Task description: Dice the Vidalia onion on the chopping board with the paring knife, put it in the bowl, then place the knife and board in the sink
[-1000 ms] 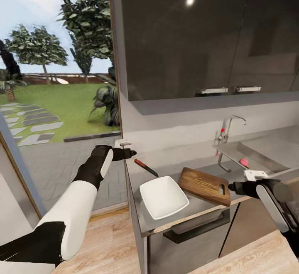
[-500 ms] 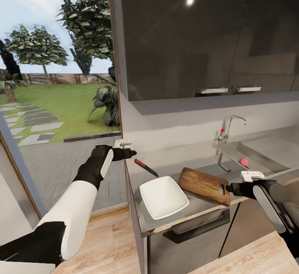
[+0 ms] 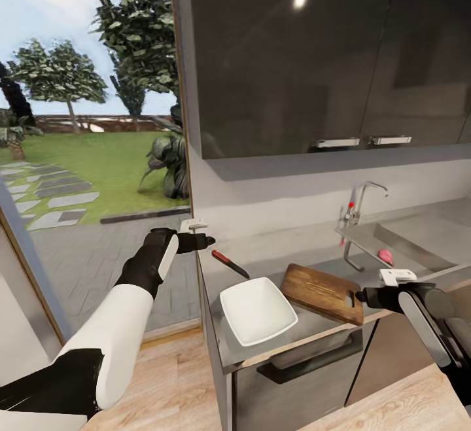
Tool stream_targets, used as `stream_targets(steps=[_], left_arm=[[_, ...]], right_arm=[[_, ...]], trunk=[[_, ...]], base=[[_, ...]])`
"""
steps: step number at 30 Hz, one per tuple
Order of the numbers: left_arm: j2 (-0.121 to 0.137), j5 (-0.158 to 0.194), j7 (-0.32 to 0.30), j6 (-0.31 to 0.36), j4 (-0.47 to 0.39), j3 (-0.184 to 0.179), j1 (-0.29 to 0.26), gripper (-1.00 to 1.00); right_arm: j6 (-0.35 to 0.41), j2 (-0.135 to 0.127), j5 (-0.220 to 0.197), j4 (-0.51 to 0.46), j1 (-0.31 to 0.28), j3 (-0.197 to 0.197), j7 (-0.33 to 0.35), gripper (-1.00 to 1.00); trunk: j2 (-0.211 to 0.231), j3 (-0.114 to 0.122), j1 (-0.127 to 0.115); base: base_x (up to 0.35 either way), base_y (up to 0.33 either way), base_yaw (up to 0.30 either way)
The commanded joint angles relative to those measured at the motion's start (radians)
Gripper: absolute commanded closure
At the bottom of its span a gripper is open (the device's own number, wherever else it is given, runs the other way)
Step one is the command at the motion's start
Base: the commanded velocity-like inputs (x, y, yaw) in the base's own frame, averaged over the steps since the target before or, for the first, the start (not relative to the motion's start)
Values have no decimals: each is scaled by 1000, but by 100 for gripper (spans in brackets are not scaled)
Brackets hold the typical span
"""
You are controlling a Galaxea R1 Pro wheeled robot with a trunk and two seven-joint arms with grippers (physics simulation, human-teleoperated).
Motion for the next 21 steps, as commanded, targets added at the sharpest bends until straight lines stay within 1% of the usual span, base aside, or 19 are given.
stream_targets(steps=[1,7,15,18,21], left_arm=[[-1,0,-4,5,-1,5,0,-100],[0,0,-4,6,-1,5,0,-100],[-1,0,-4,7,-1,5,0,-100],[-1,0,-4,17,-1,5,0,-100],[-1,0,-4,34,-2,5,0,-100]], right_arm=[[2,-1,-10,-1,0,2,-9,-100],[1,-1,-10,-1,0,1,-8,-100],[0,1,-10,0,0,0,-11,-100],[0,2,-10,0,0,0,-11,-100],[0,11,-10,0,0,0,-11,-100]], trunk=[[-1,-1,1],[-1,-1,1],[-1,-1,1],[-1,-1,1],[-1,-1,1]], base=[[148,0,0],[151,0,0],[16,0,0],[1,0,0],[0,0,0]])
